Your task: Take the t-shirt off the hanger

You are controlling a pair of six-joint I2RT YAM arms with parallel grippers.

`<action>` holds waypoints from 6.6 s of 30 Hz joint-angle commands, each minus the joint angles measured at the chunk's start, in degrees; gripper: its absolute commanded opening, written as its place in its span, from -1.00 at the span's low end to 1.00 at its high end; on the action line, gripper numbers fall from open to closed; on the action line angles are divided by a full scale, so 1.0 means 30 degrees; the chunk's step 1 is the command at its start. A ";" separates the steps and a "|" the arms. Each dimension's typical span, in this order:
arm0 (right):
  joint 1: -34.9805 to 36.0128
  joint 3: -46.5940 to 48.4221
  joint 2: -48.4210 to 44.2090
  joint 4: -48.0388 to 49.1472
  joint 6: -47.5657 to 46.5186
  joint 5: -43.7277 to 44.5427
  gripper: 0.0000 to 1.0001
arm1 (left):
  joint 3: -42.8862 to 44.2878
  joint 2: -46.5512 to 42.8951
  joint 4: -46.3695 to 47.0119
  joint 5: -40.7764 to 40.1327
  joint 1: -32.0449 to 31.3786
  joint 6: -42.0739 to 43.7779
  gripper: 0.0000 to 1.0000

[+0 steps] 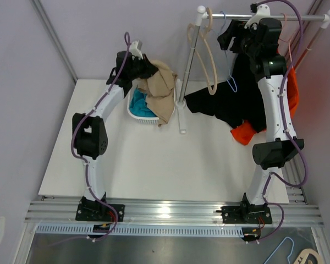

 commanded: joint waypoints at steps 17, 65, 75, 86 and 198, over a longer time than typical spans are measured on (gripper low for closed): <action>-0.8403 -0.0693 -0.3656 -0.1503 0.1721 -0.2752 0.66 | -0.8359 -0.6880 0.0014 0.0714 -0.0036 0.0225 0.99; -0.5945 0.1858 0.2266 0.2627 -0.1559 0.1198 -0.38 | -1.2316 -1.4063 0.6989 0.0422 -0.0211 0.1895 0.99; -0.5593 0.0452 0.1357 0.3533 -0.2000 0.2546 -0.53 | -1.2317 -1.4181 0.6696 0.0421 -0.0446 0.2187 0.99; -0.5593 0.1356 0.1941 0.3946 -0.1210 0.1817 -1.00 | -1.1819 -1.3654 0.6432 0.1095 -0.0622 0.2363 0.99; -0.4392 -0.8280 -1.2033 -0.1857 0.2893 0.0672 -1.00 | -0.9384 -1.0663 0.4708 -0.0413 -2.0748 0.8875 -0.81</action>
